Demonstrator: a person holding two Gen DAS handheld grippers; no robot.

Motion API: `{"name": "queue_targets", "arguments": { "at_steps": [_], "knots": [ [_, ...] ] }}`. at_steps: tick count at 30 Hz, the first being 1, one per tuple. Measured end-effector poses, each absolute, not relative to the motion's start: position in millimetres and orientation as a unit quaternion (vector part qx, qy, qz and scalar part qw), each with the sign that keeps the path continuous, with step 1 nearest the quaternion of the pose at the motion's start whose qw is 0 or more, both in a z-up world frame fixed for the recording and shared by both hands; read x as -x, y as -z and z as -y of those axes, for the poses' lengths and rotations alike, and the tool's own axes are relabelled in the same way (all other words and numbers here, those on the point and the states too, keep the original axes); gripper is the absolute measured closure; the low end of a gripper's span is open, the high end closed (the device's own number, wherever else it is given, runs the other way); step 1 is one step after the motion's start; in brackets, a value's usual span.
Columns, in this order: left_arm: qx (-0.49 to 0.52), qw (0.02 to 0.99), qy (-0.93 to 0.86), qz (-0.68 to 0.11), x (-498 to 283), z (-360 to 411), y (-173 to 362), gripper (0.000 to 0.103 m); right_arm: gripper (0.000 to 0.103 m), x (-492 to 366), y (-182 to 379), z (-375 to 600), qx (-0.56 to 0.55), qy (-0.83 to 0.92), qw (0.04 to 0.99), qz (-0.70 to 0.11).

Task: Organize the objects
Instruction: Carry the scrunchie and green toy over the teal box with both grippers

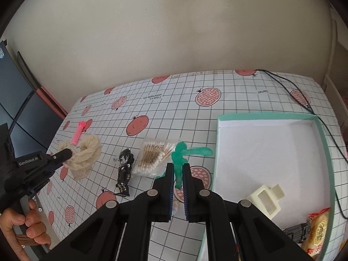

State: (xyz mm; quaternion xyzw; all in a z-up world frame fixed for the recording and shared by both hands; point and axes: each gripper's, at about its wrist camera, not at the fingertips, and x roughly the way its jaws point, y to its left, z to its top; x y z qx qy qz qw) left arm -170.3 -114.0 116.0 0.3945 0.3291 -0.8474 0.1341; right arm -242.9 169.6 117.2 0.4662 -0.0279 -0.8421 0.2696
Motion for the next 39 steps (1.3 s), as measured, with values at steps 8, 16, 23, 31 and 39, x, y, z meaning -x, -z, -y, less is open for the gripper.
{"name": "queue_targets", "arguments": {
  "at_steps": [8, 16, 23, 31, 39],
  "knots": [
    [-0.379, 0.075, 0.871, -0.304, 190.4, 58.9, -141.6, 0.098, 0.095, 260.0, -130.6, -219.0, -0.456, 0.857, 0.233, 0.058],
    [-0.378, 0.003, 0.884, -0.274, 207.0, -5.3, -156.2, 0.098, 0.095, 272.8, -139.0, -267.2, -0.451, 0.865, 0.198, 0.095],
    [-0.387, -0.039, 0.889, -0.242, 214.0, -52.5, -157.4, 0.098, 0.095, 277.4, -145.4, -306.1, -0.447, 0.871, 0.162, 0.123],
    [-0.418, -0.074, 0.882, -0.203, 225.7, -97.6, -135.1, 0.098, 0.095, 280.2, -150.5, -316.7, -0.451, 0.878, 0.133, 0.092],
    [-0.472, -0.063, 0.862, -0.176, 231.3, -110.0, -89.0, 0.098, 0.095, 288.2, -101.1, -310.7, -0.509, 0.85, 0.122, 0.063]
  ]
}}
